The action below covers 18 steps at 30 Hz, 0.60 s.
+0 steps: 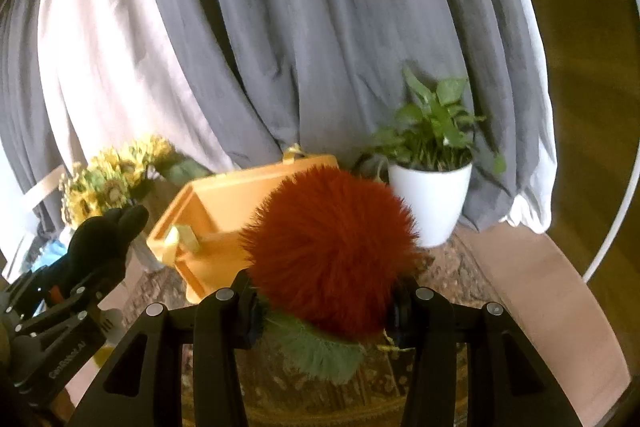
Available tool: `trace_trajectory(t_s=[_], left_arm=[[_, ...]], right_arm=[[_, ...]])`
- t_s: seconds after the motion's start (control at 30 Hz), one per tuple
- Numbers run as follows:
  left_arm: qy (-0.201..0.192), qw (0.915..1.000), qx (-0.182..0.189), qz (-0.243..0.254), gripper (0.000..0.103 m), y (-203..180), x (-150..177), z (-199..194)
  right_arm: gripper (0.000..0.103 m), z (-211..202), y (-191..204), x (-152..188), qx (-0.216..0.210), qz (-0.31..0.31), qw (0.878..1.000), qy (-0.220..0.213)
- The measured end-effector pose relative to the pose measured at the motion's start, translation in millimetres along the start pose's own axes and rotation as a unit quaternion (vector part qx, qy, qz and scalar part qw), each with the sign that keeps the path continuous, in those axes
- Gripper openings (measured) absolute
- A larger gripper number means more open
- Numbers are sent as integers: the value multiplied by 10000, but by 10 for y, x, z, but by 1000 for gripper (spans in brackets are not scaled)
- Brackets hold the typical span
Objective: Organize soft objects
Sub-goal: 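Lift both toys over the orange crate and release them inside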
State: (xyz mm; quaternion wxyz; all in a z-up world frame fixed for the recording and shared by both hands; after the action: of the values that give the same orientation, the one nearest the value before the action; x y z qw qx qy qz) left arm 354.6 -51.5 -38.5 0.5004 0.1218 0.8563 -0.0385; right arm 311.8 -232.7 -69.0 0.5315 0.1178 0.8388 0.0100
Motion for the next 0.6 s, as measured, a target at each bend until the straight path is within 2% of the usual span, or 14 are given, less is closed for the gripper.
trace_trajectory(t_s=[0.3, 0.6], left_arm=[[-386, 9992, 63, -38, 60, 100, -321, -43], [-598, 9981, 115, -73, 60, 240, -594, 12]], right_arm=[[47, -9, 145, -347, -83, -65, 9992, -387], [47, 62, 375, -613, -225, -203, 9974, -656]])
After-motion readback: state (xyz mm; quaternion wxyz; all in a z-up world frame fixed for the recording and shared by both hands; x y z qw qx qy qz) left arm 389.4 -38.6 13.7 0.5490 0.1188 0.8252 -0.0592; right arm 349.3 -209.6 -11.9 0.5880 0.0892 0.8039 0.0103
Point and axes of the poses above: each gripper's, at about its wrist camera, not at the fingertips, and z roughly the way its jaws point, y to its left, x to its underside, the point moved 6 cm from there along z, roughly the way its jaws point, and after that the axes turned 2 degrees about y, right-handed, at the moved point
